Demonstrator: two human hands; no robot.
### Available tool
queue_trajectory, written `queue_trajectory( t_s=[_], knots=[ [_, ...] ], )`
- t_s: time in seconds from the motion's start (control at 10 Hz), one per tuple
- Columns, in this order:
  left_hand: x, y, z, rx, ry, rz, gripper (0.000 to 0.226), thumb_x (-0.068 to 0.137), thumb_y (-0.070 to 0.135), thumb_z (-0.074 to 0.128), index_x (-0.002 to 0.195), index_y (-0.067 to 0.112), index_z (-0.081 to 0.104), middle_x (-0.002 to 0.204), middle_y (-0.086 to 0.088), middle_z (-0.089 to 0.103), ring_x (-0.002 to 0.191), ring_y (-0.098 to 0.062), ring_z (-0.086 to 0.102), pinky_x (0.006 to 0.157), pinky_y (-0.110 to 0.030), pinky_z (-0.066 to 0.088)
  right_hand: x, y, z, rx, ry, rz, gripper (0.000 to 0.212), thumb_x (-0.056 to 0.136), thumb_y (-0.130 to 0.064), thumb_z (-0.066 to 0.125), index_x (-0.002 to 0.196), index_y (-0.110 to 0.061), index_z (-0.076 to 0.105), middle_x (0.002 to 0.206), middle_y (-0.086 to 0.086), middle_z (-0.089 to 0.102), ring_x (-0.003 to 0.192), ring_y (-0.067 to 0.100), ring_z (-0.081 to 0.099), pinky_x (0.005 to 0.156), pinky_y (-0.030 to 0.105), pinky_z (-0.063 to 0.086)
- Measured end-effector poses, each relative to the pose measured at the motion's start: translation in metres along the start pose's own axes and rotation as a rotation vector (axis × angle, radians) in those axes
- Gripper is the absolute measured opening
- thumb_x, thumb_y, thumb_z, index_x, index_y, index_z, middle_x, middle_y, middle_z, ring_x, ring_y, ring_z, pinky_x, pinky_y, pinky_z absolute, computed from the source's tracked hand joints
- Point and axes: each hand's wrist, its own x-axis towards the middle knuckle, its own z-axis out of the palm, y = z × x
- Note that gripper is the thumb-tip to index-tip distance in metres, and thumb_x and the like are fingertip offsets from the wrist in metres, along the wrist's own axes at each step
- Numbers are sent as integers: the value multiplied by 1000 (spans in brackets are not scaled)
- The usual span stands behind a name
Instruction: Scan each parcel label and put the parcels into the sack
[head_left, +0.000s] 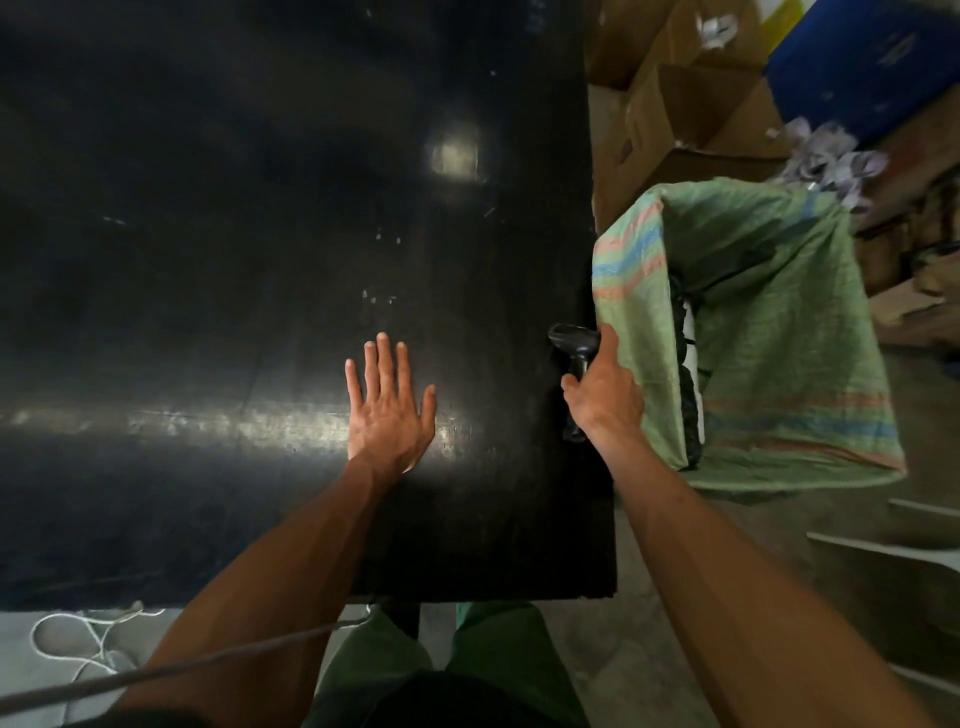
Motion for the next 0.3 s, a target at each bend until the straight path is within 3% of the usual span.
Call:
queue_trajectory(
  t_s=[0.1,0.2,0.3],
  knots=[
    [-1,-2,0,13,-13,1,74,101,55,-1,157,7,-6,164,-17,-17,151,-31,-18,122,-56,-3,-20,-2,3,-7,22,10,88,96,-33,68,160,-26,8,121,18,67,110,39,67,92,48,51],
    [-4,-2,-9,-36,-49,6,76,100,58,1,157,8,-8,163,-16,-19,150,-30,-20,122,-55,-6,-52,1,-2,135,124,-12,88,95,-34,68,159,-25,9,132,16,60,113,37,64,92,48,51],
    [-2,-2,-11,-94,-81,36,83,97,66,9,154,11,-15,162,-13,-24,149,-29,-27,119,-51,-18,-111,30,12,433,230,-80,77,92,-22,71,156,-21,27,139,5,55,120,26,60,98,45,53]
  ],
)
